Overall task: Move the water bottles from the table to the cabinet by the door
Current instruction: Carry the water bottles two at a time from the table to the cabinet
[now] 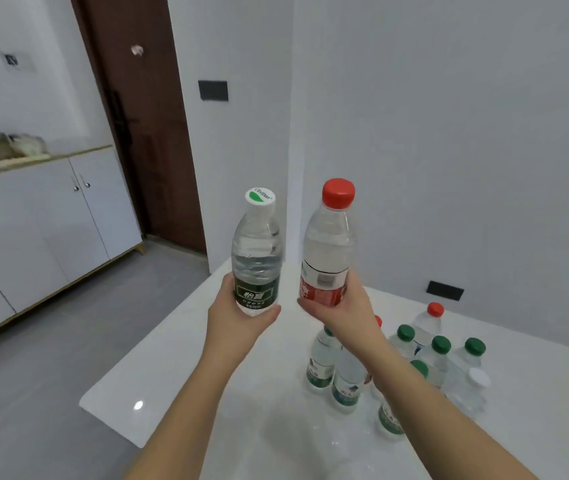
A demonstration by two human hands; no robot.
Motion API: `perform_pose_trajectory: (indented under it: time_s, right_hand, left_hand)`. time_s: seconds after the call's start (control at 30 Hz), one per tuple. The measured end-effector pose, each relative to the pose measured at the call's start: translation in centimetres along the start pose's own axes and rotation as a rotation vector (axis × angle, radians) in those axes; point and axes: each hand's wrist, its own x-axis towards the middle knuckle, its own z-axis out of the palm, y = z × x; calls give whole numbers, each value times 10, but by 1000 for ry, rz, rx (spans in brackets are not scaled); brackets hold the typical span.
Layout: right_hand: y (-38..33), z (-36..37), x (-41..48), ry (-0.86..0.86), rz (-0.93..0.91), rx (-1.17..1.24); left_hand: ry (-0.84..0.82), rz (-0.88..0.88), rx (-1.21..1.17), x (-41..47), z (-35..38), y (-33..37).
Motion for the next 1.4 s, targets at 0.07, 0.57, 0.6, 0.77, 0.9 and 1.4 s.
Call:
perform_pose_trajectory:
  time_s: [0.07, 0.57, 0.6, 0.77, 0.9, 1.4]
  right_hand:
    - [-30, -5, 6, 48, -70, 15]
    - [-121, -30, -2, 256, -247, 214]
    - [-122, -31, -4, 255, -249, 220]
    - [-127, -30, -8, 204, -253, 255]
    - [-128, -20, -4, 135, -247, 271]
    - [-112, 75, -17, -144, -224, 319]
  left_hand:
    - [21, 42, -34, 9, -10, 29]
    - [114, 203, -174, 13, -53, 129]
    - [116, 204, -186, 10, -53, 130]
    - [140, 180, -236, -7, -59, 129]
    - [241, 164, -259, -18, -73, 127]
    - [659, 67, -120, -74, -144, 96]
